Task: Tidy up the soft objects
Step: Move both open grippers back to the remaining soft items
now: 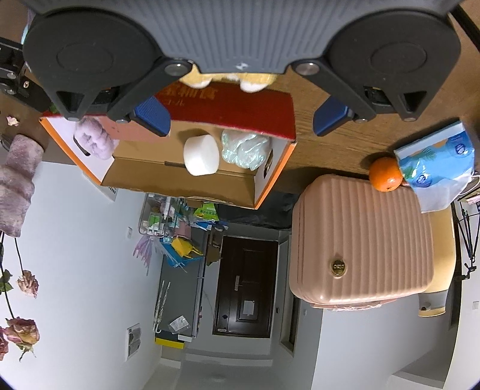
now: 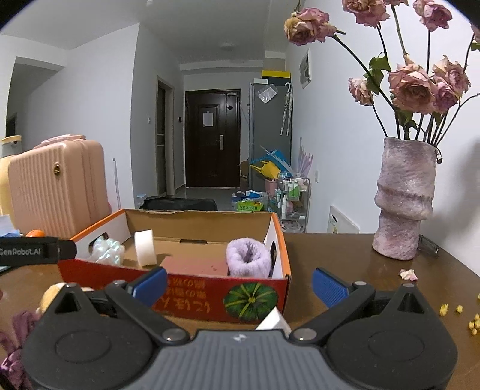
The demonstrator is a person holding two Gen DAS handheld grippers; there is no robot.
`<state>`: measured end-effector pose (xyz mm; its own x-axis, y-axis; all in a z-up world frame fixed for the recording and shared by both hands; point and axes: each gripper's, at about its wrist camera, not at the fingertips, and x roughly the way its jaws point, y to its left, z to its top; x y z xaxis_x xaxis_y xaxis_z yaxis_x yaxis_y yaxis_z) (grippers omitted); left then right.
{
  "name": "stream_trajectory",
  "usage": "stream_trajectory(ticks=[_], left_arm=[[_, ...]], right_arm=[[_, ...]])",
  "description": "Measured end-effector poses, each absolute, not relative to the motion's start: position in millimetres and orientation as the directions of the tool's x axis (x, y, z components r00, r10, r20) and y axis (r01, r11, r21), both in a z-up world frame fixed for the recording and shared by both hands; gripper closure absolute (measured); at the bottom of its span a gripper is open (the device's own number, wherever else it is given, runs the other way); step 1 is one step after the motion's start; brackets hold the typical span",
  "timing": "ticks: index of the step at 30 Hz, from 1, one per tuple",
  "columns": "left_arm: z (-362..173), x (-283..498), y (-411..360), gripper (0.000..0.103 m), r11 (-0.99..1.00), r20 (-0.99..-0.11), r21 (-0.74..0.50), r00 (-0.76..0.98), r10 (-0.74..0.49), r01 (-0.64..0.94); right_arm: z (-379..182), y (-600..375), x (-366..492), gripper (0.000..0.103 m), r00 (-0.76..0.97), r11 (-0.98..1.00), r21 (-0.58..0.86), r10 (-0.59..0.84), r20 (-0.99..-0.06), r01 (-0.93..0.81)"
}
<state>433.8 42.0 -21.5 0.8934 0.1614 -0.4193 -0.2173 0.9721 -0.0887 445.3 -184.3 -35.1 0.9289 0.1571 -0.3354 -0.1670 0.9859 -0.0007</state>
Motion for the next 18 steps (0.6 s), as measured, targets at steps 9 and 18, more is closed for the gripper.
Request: stream_trajectory(ticks=[9, 18], left_arm=[[-22, 397, 42, 0.000, 0.977, -0.415, -0.079, 0.898, 0.149, -0.199], [-22, 363, 38, 0.000, 0.983, -0.414, -0.059, 0.900, 0.133, -0.172]], right_arm=[[-38, -182, 411, 0.000, 0.931, 0.984, -0.028, 0.157, -0.330, -0.176], [-39, -180, 374, 0.000, 0.933, 0.980, -0.052, 0.168, -0.318, -0.194]])
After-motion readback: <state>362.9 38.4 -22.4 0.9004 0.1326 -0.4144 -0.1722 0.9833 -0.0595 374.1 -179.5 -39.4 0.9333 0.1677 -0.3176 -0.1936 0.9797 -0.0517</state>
